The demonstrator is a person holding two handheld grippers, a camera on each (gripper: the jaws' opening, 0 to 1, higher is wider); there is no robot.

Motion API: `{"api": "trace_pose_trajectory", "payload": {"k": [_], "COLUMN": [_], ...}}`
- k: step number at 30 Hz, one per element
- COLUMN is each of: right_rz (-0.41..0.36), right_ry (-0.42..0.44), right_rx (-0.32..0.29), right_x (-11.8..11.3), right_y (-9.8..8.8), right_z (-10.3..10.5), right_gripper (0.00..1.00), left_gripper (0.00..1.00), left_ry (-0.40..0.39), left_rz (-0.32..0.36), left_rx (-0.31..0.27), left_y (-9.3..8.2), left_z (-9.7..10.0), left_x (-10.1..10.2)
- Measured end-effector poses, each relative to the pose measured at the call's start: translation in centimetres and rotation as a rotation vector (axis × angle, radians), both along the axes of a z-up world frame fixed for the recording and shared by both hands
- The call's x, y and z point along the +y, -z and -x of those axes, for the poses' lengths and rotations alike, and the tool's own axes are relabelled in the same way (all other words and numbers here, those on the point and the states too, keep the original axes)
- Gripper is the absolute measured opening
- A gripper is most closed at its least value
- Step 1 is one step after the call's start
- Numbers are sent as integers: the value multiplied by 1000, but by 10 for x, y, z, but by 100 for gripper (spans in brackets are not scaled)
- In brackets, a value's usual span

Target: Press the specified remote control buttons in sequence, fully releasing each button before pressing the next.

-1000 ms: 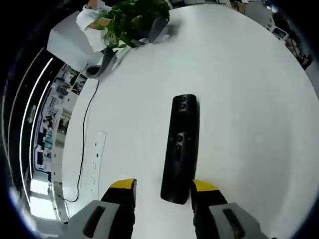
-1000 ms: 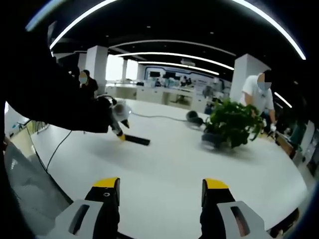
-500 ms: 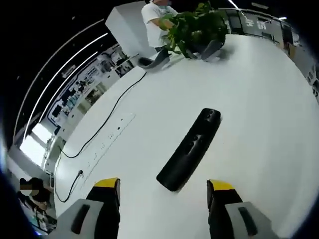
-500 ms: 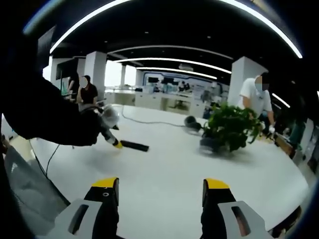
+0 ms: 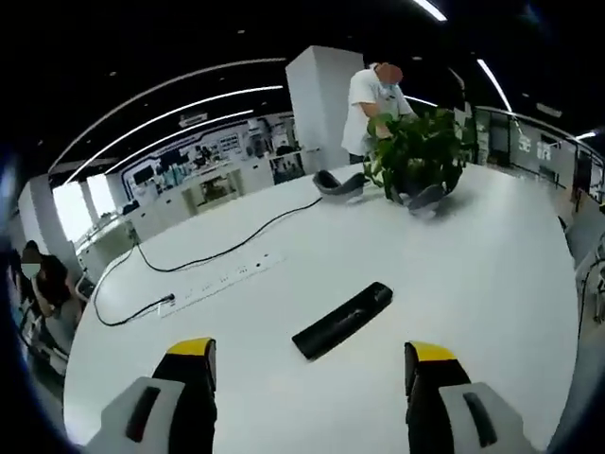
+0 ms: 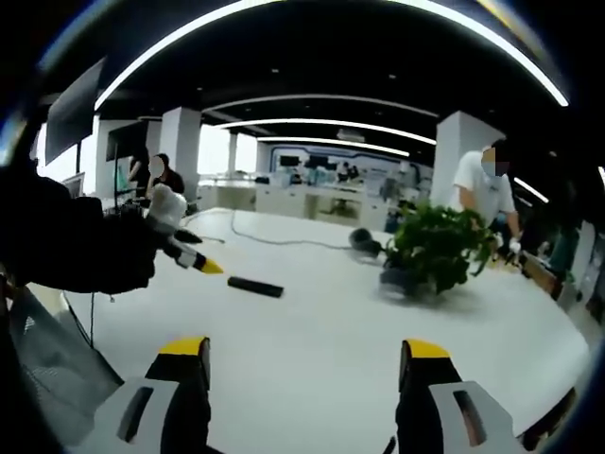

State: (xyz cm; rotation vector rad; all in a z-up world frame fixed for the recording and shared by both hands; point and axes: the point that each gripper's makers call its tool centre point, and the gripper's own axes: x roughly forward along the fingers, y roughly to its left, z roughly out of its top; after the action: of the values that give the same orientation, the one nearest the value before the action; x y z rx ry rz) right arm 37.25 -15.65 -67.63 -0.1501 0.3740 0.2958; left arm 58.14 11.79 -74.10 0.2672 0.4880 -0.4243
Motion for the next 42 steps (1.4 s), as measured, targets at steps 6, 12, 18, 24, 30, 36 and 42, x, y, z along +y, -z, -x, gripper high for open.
{"api": "trace_pose_trajectory", "payload": {"k": [6, 12, 18, 24, 30, 36, 42], "right_rz": [0, -10, -12, -21, -18, -7, 4], "right_ry": [-16, -27, -31, -25, -27, -36, -37], "right_rx": [-10, -10, -11, -16, -21, -24, -21], "right_x": [3, 5, 6, 5, 4, 6, 6], "right_y": [-2, -2, -3, -4, -5, -5, -4], "right_z": [0, 1, 2, 3, 3, 4, 5], "right_gripper": [85, 85, 84, 83, 81, 79, 78], "left_gripper": [100, 100, 100, 100, 100, 100, 100], "left_ry": [-52, -104, -157, -239, -311, -347, -435], "left_rz": [97, 159, 206, 292, 292, 272, 327], "left_rx": [-66, -138, -191, -241, -256, -266, -272], "left_y": [-29, -60, -87, -107, -108, -104, -95], "left_z": [30, 61, 89, 119, 151, 186, 215], "left_x": [6, 18, 30, 42, 58, 65, 77]}}
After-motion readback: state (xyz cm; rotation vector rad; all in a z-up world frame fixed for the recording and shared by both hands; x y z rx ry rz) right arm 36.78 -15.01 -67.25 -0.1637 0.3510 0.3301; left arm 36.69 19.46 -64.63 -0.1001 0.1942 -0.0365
